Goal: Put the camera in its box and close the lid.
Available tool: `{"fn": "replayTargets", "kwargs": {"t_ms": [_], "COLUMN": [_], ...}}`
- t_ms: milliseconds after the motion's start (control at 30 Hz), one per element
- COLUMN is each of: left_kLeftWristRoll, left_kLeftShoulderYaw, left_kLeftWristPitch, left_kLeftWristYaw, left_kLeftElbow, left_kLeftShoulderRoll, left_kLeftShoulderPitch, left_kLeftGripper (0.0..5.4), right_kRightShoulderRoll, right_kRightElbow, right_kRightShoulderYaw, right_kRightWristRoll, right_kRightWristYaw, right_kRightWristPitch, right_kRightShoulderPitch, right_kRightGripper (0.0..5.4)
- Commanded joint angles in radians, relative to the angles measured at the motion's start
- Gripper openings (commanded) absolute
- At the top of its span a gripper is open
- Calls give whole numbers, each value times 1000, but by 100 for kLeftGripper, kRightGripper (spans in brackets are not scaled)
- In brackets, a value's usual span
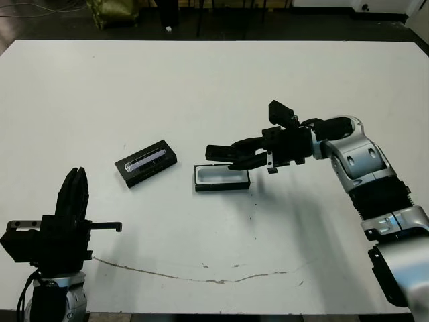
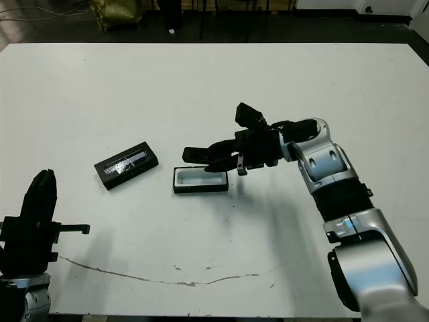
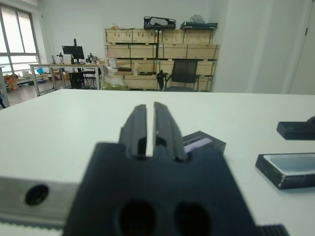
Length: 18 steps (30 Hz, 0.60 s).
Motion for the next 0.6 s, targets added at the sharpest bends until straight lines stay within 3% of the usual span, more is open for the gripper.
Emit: {"fn": "replayTargets", "kwargs": {"t_ms": [33,267,600], "left_kLeftWristRoll": [9,-8,-3], "left_kLeftShoulderYaw": [-2,-4,-13], "left_kLeftWristPitch": [21,33,40], "left_kLeftWristYaw": [10,8,16], "left_kLeftElbow": [0,-7,-22], "left_kLeftShoulderRoll": [-2,-2,-6], "left_kLeftShoulderPitch": [18,22,36], "left_kLeftGripper": [0,0,0], "right_kRightShoulderRoll": [15,19,7], "right_kRightElbow": [39,33,47], "right_kRightShoulderYaw": [14,45,82], "right_kRightWristRoll": [-14,-63,-81], "right_kRightWristYaw": [15,9,75], "right_kRightWristPitch": [0,-18,31], "right_kRightShoulderPitch": [-27,-50,-69], "right_kRightGripper": [66,66,66]}}
